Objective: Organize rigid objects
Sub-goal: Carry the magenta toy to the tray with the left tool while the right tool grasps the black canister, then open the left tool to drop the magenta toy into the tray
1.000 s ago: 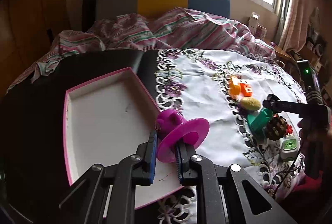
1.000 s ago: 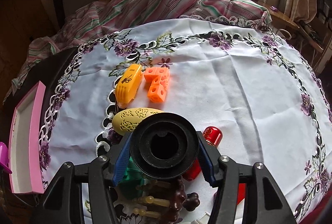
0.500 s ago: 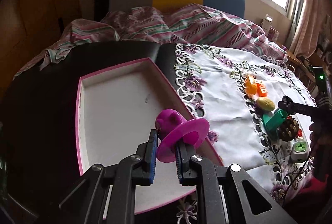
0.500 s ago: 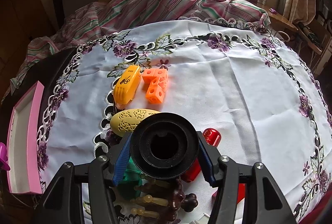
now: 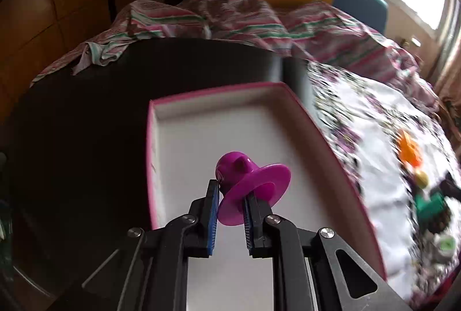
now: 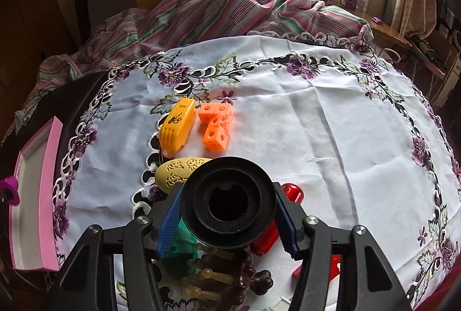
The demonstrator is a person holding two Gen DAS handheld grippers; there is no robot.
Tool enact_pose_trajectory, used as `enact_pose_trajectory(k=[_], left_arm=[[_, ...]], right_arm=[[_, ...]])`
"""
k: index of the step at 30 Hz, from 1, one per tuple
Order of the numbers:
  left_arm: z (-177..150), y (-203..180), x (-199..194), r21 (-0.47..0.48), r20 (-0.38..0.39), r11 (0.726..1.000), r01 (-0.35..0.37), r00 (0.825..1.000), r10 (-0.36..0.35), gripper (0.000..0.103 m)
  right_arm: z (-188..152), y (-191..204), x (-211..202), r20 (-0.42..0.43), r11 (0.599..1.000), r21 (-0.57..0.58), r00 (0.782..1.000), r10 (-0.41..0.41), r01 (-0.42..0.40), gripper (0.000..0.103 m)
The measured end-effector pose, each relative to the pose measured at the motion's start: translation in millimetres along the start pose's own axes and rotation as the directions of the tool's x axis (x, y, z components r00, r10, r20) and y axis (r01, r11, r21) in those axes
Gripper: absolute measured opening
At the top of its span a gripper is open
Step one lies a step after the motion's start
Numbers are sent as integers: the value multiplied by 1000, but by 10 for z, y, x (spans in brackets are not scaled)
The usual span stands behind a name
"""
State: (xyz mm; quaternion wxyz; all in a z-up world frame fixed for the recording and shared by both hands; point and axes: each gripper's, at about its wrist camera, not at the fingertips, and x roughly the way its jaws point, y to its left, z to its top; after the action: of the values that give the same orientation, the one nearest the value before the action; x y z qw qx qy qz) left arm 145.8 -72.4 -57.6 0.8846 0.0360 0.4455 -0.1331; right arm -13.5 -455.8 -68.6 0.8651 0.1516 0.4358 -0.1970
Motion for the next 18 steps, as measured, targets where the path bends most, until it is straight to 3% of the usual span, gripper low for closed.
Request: enact_pose_trajectory(k=[8,14,16,18], left_arm=[[342,186,437,-9,-17,997,-82,996,82,16],[353,273,551,-29,-27,993,-112,993,111,18],[309,299,463,-39,-8,993,-110,994,109,28],[255,309,355,-48,20,991,-123,992,124,56]], right_arm=[[15,-23,2,7,1000,5,1000,-7,7,59],[25,-45,12,7,1000,12,1000,-12,12,59],[29,-54,12,9,1000,14,1000,-13,13,59],[32,-51,6,13,1000,15,1000,-15,14,59]])
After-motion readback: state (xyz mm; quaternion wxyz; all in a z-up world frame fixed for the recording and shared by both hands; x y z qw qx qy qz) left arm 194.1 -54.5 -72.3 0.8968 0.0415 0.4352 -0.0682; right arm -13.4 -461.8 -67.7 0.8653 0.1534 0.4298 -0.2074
